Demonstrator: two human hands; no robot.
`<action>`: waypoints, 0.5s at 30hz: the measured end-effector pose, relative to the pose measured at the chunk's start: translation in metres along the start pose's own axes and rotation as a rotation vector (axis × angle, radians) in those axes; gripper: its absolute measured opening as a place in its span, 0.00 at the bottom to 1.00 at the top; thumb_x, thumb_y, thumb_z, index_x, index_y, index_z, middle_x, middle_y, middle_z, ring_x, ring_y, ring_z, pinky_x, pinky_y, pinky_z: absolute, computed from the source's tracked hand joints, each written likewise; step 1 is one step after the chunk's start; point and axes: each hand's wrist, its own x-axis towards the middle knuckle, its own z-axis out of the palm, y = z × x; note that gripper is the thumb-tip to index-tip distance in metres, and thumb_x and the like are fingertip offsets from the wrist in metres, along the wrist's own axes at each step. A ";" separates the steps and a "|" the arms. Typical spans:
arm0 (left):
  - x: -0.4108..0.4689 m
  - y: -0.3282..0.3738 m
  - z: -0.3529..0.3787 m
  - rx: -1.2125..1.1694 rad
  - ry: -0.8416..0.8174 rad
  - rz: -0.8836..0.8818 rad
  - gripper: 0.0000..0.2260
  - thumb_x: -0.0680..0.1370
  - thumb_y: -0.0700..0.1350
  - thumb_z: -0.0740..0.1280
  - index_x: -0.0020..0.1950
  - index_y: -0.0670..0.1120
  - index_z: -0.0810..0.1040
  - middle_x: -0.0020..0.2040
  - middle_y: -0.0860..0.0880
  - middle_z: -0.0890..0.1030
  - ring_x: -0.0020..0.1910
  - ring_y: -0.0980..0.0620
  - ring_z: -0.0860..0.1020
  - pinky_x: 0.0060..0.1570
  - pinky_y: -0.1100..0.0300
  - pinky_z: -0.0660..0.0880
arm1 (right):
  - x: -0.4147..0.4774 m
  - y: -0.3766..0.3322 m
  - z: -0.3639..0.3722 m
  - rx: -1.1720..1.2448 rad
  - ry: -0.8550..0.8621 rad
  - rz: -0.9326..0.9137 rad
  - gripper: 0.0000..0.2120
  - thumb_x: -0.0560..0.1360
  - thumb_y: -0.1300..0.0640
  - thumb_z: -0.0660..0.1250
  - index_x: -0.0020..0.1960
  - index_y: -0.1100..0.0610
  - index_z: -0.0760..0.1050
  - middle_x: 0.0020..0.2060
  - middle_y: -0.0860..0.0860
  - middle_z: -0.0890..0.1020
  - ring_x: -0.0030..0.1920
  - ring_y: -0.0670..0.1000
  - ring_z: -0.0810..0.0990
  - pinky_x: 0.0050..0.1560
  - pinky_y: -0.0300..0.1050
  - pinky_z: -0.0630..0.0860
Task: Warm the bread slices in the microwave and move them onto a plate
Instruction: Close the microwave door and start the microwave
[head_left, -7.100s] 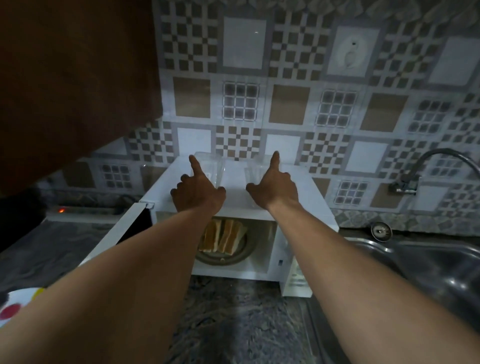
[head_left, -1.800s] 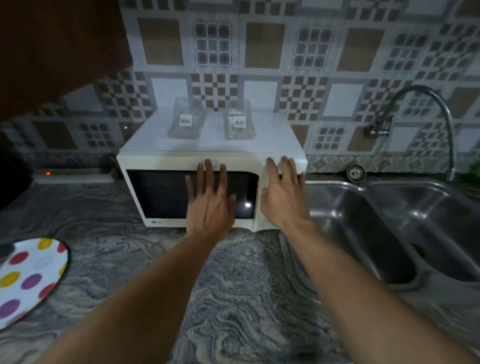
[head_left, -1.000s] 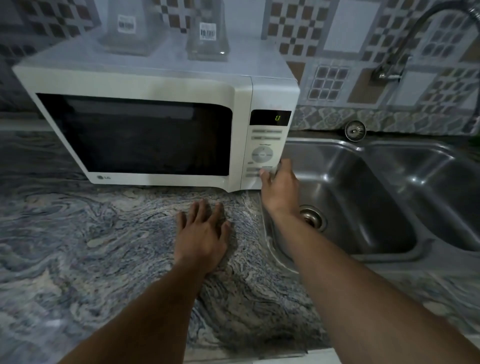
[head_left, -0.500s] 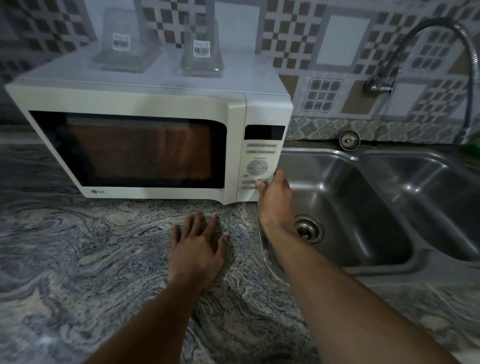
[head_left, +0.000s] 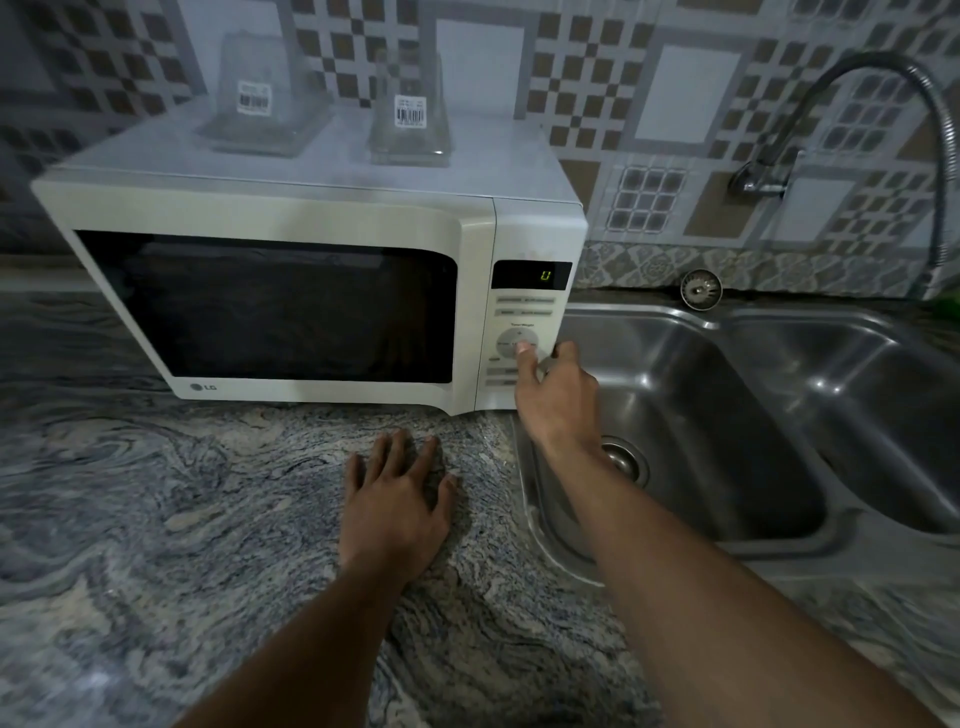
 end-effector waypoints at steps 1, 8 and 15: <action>0.000 0.000 0.000 0.004 0.002 0.001 0.30 0.79 0.67 0.43 0.80 0.59 0.52 0.81 0.49 0.52 0.80 0.49 0.46 0.77 0.45 0.42 | 0.000 0.000 0.000 -0.011 0.003 -0.004 0.21 0.82 0.39 0.55 0.58 0.57 0.67 0.48 0.54 0.82 0.44 0.56 0.81 0.42 0.48 0.78; -0.001 0.000 -0.001 0.009 -0.005 0.001 0.30 0.79 0.67 0.42 0.80 0.59 0.51 0.81 0.49 0.51 0.80 0.49 0.45 0.77 0.45 0.41 | 0.001 0.001 0.003 -0.072 0.023 -0.062 0.20 0.82 0.40 0.54 0.54 0.57 0.66 0.43 0.55 0.82 0.39 0.56 0.79 0.36 0.47 0.75; -0.001 0.001 -0.006 0.023 -0.045 0.012 0.26 0.82 0.58 0.44 0.80 0.56 0.48 0.81 0.49 0.50 0.80 0.49 0.44 0.76 0.40 0.41 | -0.016 0.007 0.009 -0.115 -0.026 0.019 0.23 0.83 0.40 0.49 0.65 0.58 0.64 0.49 0.55 0.79 0.42 0.55 0.79 0.35 0.49 0.76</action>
